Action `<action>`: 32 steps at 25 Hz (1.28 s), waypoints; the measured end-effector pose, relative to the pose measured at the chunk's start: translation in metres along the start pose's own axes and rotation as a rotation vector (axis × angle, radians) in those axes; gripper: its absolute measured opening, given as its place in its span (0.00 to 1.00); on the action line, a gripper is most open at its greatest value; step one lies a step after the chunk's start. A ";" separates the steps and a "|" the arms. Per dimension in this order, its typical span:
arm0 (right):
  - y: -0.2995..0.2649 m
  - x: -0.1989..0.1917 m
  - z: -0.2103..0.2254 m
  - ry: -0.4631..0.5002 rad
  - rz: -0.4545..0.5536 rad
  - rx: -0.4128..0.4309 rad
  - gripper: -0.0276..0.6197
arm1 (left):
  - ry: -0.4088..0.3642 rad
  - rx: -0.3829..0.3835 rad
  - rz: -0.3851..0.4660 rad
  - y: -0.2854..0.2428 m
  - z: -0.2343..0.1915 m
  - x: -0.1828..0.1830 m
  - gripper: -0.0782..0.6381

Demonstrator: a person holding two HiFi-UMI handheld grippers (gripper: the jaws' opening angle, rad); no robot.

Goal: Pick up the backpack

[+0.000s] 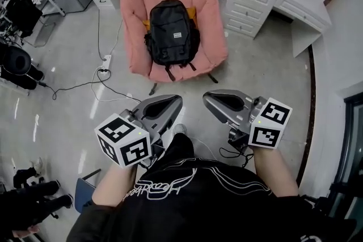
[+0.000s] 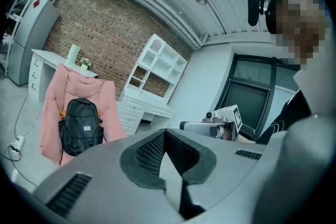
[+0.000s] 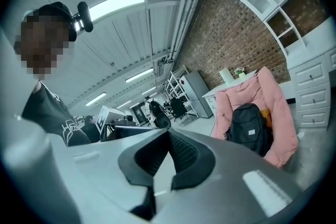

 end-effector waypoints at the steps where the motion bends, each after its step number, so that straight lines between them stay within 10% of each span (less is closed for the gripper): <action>1: -0.008 0.004 0.009 -0.010 -0.003 -0.001 0.05 | 0.008 0.000 -0.006 -0.003 -0.012 0.005 0.11; 16: -0.117 0.055 0.119 -0.081 -0.075 -0.061 0.05 | 0.100 0.019 -0.056 -0.023 -0.179 0.052 0.11; 32: -0.146 0.071 0.184 -0.124 -0.070 -0.082 0.05 | 0.167 0.061 -0.069 -0.050 -0.249 0.075 0.11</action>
Point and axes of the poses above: the fingertips, and each gripper's own axes: y backward along the fingers, z to its right, x out of its top, the point moved 8 cm from there along y, backward along the fingers, and after that the axes turned 13 degrees about -z, right-handed, at the moved point
